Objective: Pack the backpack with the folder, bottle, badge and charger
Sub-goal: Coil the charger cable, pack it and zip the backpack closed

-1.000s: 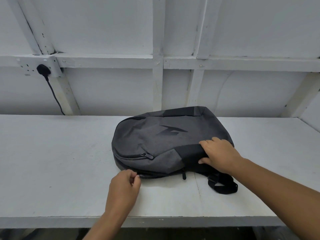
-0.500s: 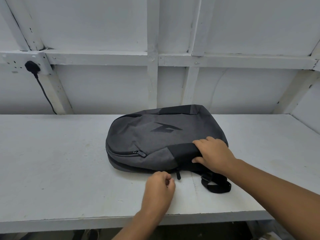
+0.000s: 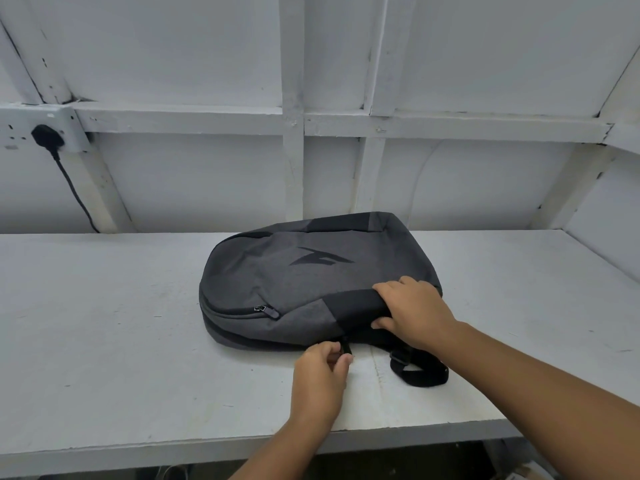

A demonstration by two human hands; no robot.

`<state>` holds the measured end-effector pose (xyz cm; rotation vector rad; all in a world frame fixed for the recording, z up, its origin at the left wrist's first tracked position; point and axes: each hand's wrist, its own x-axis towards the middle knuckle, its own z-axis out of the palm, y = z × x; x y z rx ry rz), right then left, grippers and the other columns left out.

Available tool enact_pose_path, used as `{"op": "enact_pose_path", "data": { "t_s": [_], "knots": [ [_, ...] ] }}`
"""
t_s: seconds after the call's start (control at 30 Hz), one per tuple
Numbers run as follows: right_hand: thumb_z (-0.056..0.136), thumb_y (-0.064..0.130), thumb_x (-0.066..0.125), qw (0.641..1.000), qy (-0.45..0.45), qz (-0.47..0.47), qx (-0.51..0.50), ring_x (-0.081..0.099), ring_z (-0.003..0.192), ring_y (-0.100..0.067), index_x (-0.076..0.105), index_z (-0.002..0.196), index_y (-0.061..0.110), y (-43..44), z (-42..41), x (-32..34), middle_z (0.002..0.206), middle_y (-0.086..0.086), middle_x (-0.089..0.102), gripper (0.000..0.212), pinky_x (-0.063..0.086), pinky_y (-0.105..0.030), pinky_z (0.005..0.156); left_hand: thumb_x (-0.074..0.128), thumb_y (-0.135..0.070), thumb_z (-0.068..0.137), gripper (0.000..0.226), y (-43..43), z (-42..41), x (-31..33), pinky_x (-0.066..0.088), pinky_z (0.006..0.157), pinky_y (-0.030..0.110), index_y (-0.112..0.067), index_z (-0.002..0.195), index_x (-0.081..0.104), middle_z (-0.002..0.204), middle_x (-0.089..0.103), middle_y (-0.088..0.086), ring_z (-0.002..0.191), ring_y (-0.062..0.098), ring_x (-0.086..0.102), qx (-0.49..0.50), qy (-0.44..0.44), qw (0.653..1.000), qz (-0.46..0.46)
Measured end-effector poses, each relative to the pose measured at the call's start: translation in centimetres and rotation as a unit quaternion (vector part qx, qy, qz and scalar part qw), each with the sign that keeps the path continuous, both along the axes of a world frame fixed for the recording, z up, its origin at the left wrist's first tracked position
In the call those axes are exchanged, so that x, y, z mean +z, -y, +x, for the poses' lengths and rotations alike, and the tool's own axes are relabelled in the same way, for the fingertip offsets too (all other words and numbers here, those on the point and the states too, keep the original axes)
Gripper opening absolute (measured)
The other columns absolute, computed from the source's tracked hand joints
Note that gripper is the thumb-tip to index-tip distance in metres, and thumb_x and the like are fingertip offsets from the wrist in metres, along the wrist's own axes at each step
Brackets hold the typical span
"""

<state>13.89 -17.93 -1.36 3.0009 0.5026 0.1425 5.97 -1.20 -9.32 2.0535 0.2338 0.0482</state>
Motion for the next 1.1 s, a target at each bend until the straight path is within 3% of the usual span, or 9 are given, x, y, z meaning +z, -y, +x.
{"op": "enact_pose_path", "data": {
  "t_s": [0.1,0.27,0.43,0.53,0.77,0.87,0.97,1.03,1.1],
  "knots": [
    [0.081,0.074,0.054,1.000,-0.001,0.018,-0.006,0.060,0.105,-0.018,0.058,0.125,0.028,-0.3,-0.3,0.3,0.118,0.005,0.068,0.064,0.051,-0.034,0.085,0.067,-0.022,0.096,0.036,-0.1,-0.4,0.3,0.064,0.065,0.028,-0.014,0.131,0.064,0.105,0.070,-0.006,0.090,0.011,0.069,0.029,-0.022,0.994,-0.102],
    [0.080,0.083,0.029,0.998,0.006,0.054,0.004,0.060,0.075,-0.013,0.064,0.088,0.028,-1.8,-2.3,0.8,0.079,0.008,0.065,0.066,0.052,-0.032,0.069,0.062,-0.047,0.094,0.061,-0.6,-1.7,1.8,0.064,0.080,0.035,-0.014,0.144,0.049,0.133,0.060,0.002,0.113,0.018,0.064,0.071,-0.063,0.972,-0.213],
    [0.085,0.070,0.032,0.990,-0.046,0.132,0.023,0.059,0.062,-0.013,0.066,0.076,0.020,-3.6,-5.0,1.5,0.064,0.001,0.064,0.061,0.051,-0.034,0.064,0.065,-0.050,0.090,0.017,-2.2,-2.1,2.8,0.060,0.089,0.047,-0.034,0.096,0.062,0.106,0.066,-0.016,0.099,0.009,0.066,0.108,-0.060,0.949,-0.291],
    [0.085,0.063,0.041,0.974,-0.097,0.198,0.043,0.065,0.072,-0.013,0.074,0.087,0.019,-5.3,-6.0,2.0,0.073,0.002,0.073,0.055,0.053,-0.032,0.076,0.069,-0.056,0.080,0.035,-4.0,-1.8,2.7,0.059,0.091,0.045,-0.030,0.104,0.069,0.107,0.073,-0.012,0.099,0.012,0.069,0.127,-0.037,0.963,-0.235],
    [0.089,0.040,0.065,0.836,-0.347,0.424,0.043,0.074,0.077,-0.013,0.076,0.103,0.023,-8.8,-7.0,2.7,0.087,-0.004,0.077,0.024,0.062,-0.035,0.079,0.069,-0.025,0.085,0.019,-11.1,0.9,4.7,0.055,0.072,0.042,-0.009,0.079,0.078,0.080,0.078,0.012,0.079,0.031,0.072,0.132,-0.078,0.964,-0.216],
    [0.083,0.038,0.073,0.878,-0.195,0.437,0.007,0.071,0.084,-0.005,0.076,0.092,0.024,-6.8,-4.6,2.7,0.088,0.008,0.076,0.017,0.058,-0.030,0.084,0.069,-0.025,0.083,0.021,-13.0,2.1,5.4,0.058,0.079,0.047,-0.006,0.082,0.078,0.084,0.079,0.015,0.088,0.037,0.074,0.109,-0.115,0.965,-0.208],
    [0.077,0.048,0.076,0.907,-0.010,0.376,-0.189,0.062,0.107,-0.017,0.066,0.103,0.027,-1.2,-1.1,1.7,0.107,0.007,0.068,0.035,0.052,-0.036,0.091,0.067,-0.030,0.083,0.023,-13.7,2.9,5.9,0.054,0.075,0.040,-0.010,0.085,0.078,0.088,0.080,0.012,0.091,0.035,0.072,0.100,-0.153,0.962,-0.202],
    [0.080,0.052,0.074,0.853,-0.119,0.414,-0.297,0.059,0.110,-0.023,0.059,0.119,0.019,2.7,-0.3,0.5,0.116,0.001,0.065,0.053,0.051,-0.037,0.089,0.070,-0.039,0.084,0.028,-14.0,3.2,5.9,0.054,0.074,0.036,-0.013,0.090,0.079,0.093,0.080,0.009,0.091,0.032,0.073,0.086,-0.175,0.959,-0.206],
    [0.086,0.050,0.071,0.726,-0.296,0.543,-0.300,0.068,0.104,-0.021,0.063,0.121,0.012,4.6,-0.8,-0.5,0.111,-0.001,0.073,0.052,0.055,-0.041,0.091,0.077,-0.057,0.076,0.048,-14.3,3.6,5.8,0.058,0.075,0.037,-0.012,0.094,0.079,0.095,0.080,0.007,0.093,0.031,0.074,0.058,-0.208,0.955,-0.205]
  ]
}}
